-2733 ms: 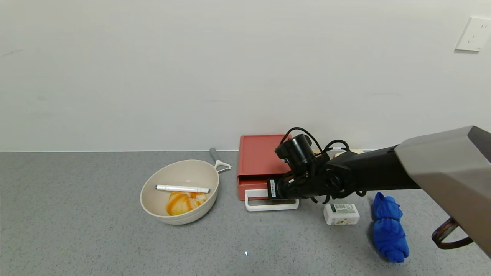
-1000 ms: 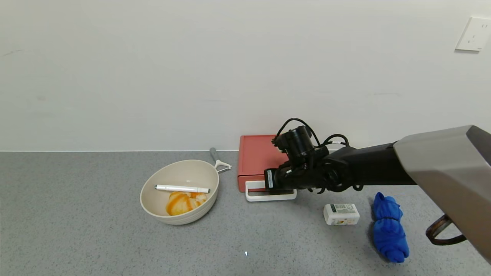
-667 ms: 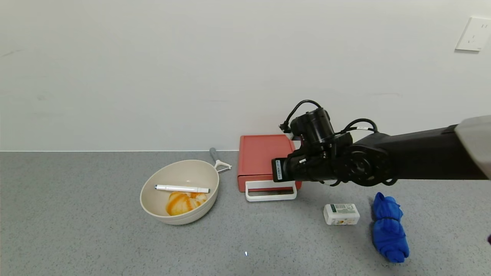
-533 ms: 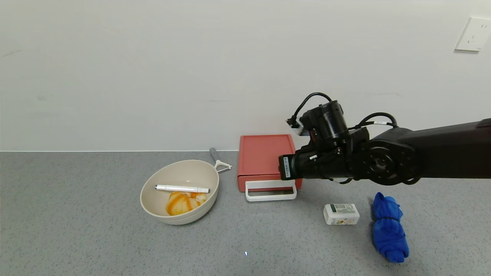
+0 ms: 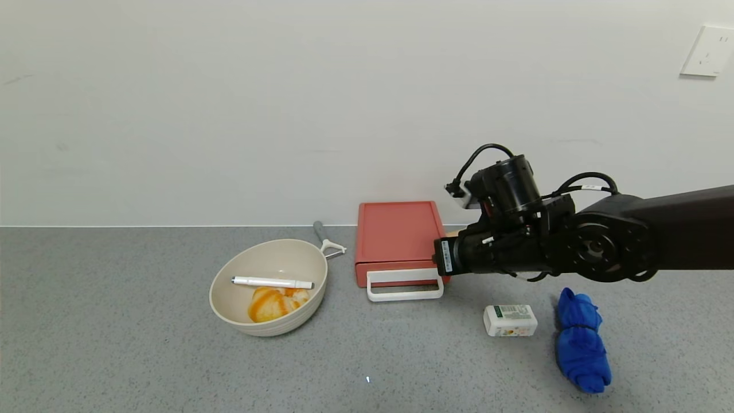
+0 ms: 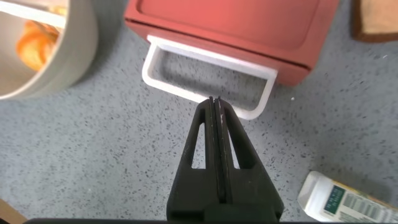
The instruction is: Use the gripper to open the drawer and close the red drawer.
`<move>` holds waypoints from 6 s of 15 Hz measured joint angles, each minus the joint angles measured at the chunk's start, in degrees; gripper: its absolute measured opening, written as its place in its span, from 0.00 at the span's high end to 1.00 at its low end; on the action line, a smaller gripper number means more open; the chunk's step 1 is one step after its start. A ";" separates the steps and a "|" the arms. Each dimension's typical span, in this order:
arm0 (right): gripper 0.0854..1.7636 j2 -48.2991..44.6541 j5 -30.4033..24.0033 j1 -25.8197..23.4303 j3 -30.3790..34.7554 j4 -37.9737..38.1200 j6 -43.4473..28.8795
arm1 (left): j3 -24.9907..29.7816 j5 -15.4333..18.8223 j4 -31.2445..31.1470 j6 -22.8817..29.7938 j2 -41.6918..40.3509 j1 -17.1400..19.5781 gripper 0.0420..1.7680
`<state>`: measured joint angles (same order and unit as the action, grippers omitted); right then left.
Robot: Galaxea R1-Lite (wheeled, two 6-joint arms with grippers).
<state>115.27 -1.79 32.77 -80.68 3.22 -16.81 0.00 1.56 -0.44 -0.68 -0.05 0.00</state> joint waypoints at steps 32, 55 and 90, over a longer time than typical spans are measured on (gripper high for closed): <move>0.98 14.82 0.34 0.59 -9.95 -3.52 0.24 | 0.00 0.00 0.00 -0.02 0.00 0.00 0.03; 0.38 -24.37 -8.68 -15.36 26.32 -9.85 16.81 | 0.00 0.01 0.00 -0.02 0.00 0.00 0.03; 0.04 -91.53 0.26 -30.45 33.27 29.07 16.81 | 0.00 0.01 0.00 0.00 0.00 0.00 0.03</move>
<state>23.75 -1.54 2.32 -47.41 32.29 0.00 0.00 1.57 -0.44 -0.68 -0.05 0.00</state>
